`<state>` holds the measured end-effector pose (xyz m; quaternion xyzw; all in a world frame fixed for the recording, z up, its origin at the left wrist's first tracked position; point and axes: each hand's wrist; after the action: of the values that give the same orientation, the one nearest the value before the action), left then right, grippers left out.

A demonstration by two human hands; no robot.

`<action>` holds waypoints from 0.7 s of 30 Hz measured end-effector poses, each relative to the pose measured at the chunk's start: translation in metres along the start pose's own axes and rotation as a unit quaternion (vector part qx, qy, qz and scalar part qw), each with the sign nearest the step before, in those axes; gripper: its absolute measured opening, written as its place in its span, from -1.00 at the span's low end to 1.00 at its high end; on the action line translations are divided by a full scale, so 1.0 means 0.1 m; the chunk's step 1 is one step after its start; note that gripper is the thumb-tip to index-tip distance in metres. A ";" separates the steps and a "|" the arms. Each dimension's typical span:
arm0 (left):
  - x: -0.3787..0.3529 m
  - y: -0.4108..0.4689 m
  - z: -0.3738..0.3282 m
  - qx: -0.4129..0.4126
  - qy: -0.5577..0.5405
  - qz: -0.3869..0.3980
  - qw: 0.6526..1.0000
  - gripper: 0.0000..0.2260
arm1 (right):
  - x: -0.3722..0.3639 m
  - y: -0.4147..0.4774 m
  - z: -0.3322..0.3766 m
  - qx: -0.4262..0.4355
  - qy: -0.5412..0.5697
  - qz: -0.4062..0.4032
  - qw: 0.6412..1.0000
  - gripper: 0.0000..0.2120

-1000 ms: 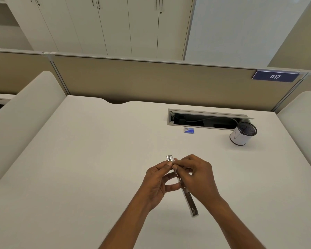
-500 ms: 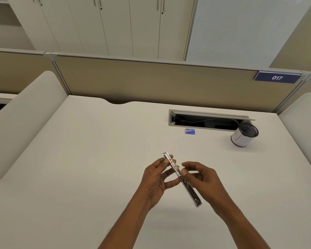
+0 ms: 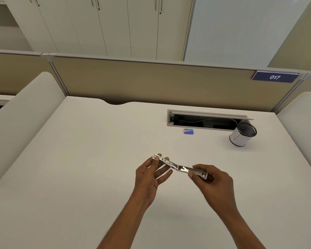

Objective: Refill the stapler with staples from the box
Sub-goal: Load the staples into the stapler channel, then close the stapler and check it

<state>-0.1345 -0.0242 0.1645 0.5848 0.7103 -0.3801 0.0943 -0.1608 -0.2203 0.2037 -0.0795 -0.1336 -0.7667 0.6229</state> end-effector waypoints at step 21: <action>-0.14 -0.13 0.07 -0.013 0.141 0.029 0.990 -0.54 | -0.53 0.20 0.01 0.185 -0.137 0.147 0.962 -0.77</action>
<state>-0.1437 -0.0394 0.1734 0.6513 0.7046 -0.2814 0.0118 -0.1304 -0.1746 0.1913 -0.0860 -0.3441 -0.6103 0.7083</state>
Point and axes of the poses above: each hand's wrist, its own y-axis towards the middle knuckle, its own x-axis out of the back of the hand, z = x × y, and after that the axes turned 6 degrees about y, right-handed
